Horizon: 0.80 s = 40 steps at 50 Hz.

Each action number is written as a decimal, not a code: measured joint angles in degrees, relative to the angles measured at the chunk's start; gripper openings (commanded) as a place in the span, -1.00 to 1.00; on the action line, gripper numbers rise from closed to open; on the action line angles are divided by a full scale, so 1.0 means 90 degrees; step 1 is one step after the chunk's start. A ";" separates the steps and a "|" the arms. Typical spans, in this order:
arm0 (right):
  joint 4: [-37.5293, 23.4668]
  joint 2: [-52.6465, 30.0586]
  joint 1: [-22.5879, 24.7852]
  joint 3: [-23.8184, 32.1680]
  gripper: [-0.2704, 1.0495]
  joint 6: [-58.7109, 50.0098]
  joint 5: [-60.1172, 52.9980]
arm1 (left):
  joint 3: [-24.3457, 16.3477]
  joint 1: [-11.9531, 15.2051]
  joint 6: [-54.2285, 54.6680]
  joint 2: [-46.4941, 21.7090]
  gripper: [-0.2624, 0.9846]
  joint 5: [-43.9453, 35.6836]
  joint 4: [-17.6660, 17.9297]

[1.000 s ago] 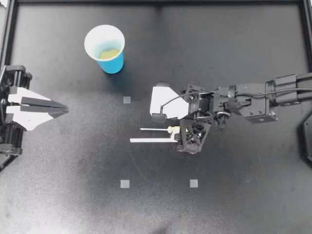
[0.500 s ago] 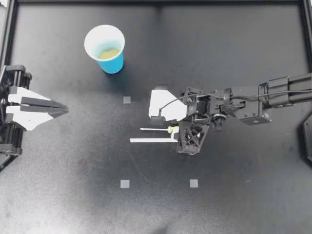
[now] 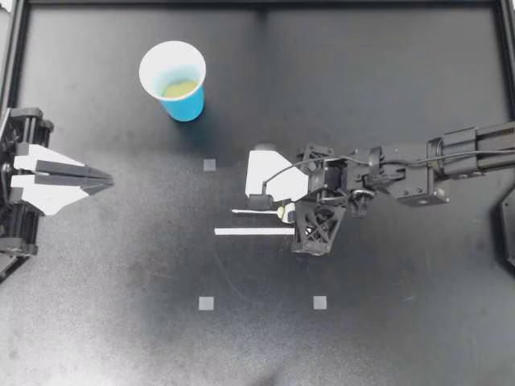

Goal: Pick up the screwdriver with the right arm, hand it over to the left arm then place it into the cup.

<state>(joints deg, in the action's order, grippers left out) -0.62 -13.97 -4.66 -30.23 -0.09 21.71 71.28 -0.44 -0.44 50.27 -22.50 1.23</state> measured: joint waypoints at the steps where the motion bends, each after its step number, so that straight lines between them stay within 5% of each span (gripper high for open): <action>1: 0.0000 0.0049 0.0000 -0.0029 -0.50 -0.0020 -0.0049 | 0.0000 0.0000 0.0000 -0.0039 -0.44 -0.0020 0.0000; 10: 0.0195 0.0684 0.0000 -0.0625 -0.50 -0.0195 -0.1045 | 0.0020 0.0000 -0.0029 -0.0547 -0.18 -0.0469 0.0000; 23: 0.0303 0.1797 0.0156 -0.1963 -0.50 -0.0889 -0.3643 | 0.0010 0.0000 -0.0020 -0.1543 0.60 -0.1289 0.0068; 40: 0.0283 0.2178 0.0293 -0.2383 -0.50 -0.0918 -0.6582 | -0.0449 0.0000 0.0010 -0.3213 0.61 -0.3223 0.0527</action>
<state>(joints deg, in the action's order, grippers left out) 1.93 5.63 -2.02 -51.68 -8.35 -37.53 67.24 -0.44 -0.35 21.36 -51.50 5.98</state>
